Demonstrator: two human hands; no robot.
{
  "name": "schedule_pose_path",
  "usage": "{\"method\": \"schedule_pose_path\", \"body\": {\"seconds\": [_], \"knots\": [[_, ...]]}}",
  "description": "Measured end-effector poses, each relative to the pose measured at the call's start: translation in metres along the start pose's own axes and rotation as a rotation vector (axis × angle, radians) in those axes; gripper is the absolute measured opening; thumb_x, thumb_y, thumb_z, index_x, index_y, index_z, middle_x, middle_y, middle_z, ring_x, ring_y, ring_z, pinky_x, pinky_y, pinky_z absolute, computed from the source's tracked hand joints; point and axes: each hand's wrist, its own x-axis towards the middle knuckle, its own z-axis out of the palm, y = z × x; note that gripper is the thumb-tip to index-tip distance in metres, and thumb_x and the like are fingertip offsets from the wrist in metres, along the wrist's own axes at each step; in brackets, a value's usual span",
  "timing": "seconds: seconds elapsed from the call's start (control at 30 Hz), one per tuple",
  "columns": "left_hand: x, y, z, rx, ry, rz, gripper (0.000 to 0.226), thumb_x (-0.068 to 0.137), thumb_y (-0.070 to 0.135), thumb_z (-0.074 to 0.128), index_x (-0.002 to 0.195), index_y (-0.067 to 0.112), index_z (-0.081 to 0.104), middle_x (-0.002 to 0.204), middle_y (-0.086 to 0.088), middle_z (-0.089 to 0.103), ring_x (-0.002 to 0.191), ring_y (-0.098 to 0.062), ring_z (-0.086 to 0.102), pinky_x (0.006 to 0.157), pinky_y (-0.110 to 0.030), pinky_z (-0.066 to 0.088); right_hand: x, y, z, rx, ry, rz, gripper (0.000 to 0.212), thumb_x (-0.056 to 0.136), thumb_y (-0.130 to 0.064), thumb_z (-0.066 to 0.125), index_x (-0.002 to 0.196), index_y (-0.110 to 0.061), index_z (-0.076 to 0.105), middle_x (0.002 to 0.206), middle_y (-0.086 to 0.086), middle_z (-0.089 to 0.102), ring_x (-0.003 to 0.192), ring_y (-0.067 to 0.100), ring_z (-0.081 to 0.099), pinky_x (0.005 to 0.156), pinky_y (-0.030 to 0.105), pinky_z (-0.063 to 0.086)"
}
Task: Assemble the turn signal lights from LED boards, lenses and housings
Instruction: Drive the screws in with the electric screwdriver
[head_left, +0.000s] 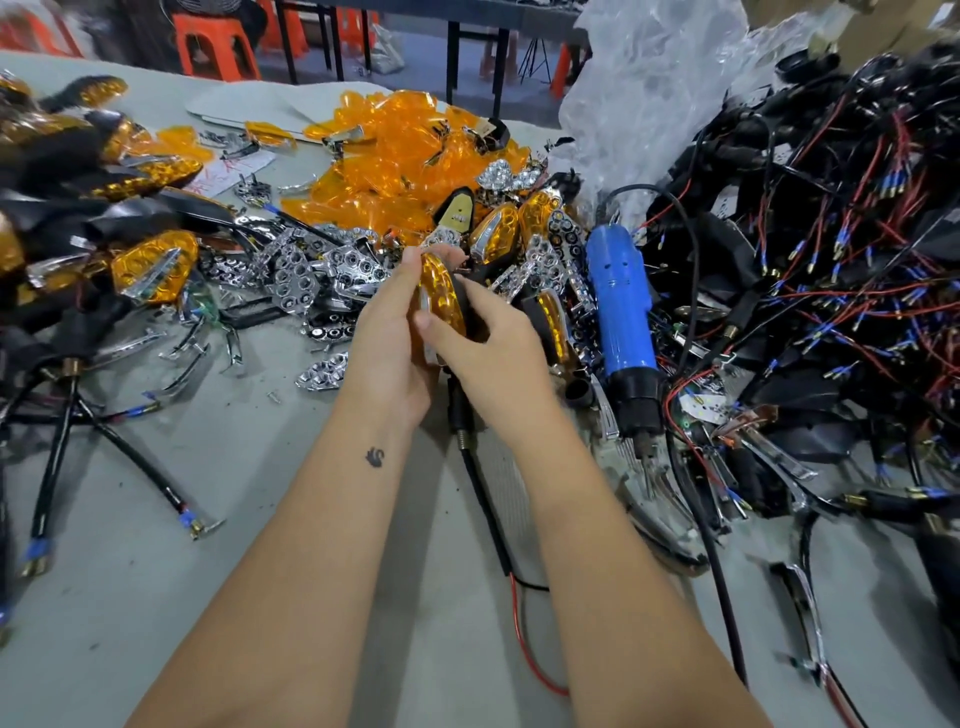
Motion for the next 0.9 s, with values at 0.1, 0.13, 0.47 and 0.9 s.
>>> {"method": "schedule_pose_path", "body": {"seconds": [0.1, 0.13, 0.47, 0.9], "knots": [[-0.007, -0.002, 0.004, -0.008, 0.077, -0.099, 0.039, 0.103, 0.039, 0.043, 0.096, 0.021, 0.077, 0.095, 0.002, 0.075, 0.073, -0.007, 0.07, 0.059, -0.018, 0.053, 0.0, -0.004, 0.001, -0.008, 0.029, 0.016, 0.022, 0.091, -0.028, 0.07, 0.112, -0.02, 0.071, 0.092, -0.008, 0.073, 0.086, 0.005, 0.065, 0.073, 0.021, 0.05], [-0.011, -0.005, 0.006, -0.007, 0.083, -0.151, 0.042, 0.102, 0.044, 0.045, 0.092, 0.021, 0.078, 0.092, 0.002, 0.075, 0.078, -0.009, 0.072, 0.061, -0.021, 0.055, 0.001, -0.006, 0.0, -0.002, 0.049, 0.021, 0.022, 0.09, -0.029, 0.071, 0.111, -0.022, 0.072, 0.092, -0.009, 0.073, 0.087, 0.006, 0.066, 0.076, 0.025, 0.053], [-0.026, 0.055, 0.004, 0.518, -0.248, -0.36, 0.038, 0.099, 0.054, 0.041, 0.101, 0.019, 0.056, 0.067, 0.001, 0.063, 0.045, -0.008, 0.039, 0.037, -0.016, 0.032, 0.011, -0.044, -0.007, 0.332, 0.123, 0.128, 0.027, 0.09, -0.045, 0.067, 0.07, -0.028, 0.071, 0.077, -0.014, 0.072, 0.077, 0.004, 0.069, 0.069, 0.037, 0.06], [-0.023, 0.189, -0.083, 1.204, 0.271, -0.02, 0.026, 0.103, 0.025, 0.051, 0.079, 0.013, 0.054, 0.066, -0.002, 0.049, 0.044, -0.011, 0.039, 0.035, -0.019, 0.029, -0.002, -0.065, 0.099, 0.198, -0.241, 0.178, 0.021, 0.1, -0.027, 0.055, 0.08, -0.029, 0.063, 0.081, -0.006, 0.066, 0.074, 0.006, 0.058, 0.076, 0.026, 0.044]]}}
